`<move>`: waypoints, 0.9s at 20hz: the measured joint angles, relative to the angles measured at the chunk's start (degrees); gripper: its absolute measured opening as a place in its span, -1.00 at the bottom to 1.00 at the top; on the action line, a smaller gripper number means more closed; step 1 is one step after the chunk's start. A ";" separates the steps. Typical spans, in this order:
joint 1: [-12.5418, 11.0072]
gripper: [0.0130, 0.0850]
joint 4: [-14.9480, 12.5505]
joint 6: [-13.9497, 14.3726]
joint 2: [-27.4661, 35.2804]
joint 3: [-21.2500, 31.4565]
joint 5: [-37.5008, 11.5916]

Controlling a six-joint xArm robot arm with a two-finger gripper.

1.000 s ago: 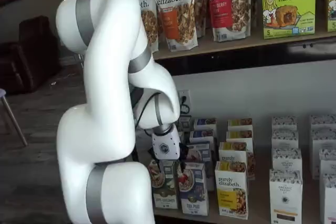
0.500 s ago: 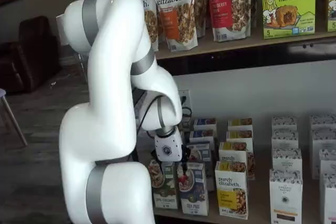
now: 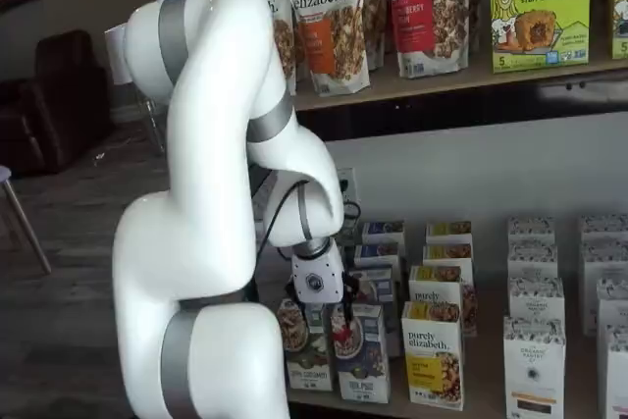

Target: Pick up the blue and white box that is on the bottom shelf, the second box from the left

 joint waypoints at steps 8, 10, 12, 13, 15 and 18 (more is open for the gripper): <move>-0.12 1.00 -0.87 0.71 2.03 -1.64 -0.08; -0.02 1.00 -0.50 0.44 2.88 -2.23 -0.52; 0.10 1.00 -0.28 0.36 3.79 -2.94 -0.77; 0.17 1.00 -0.30 0.44 4.32 -3.37 -0.87; 0.31 1.00 -0.29 0.56 5.55 -4.33 -1.24; 0.42 1.00 -0.33 0.74 7.48 -5.80 -2.06</move>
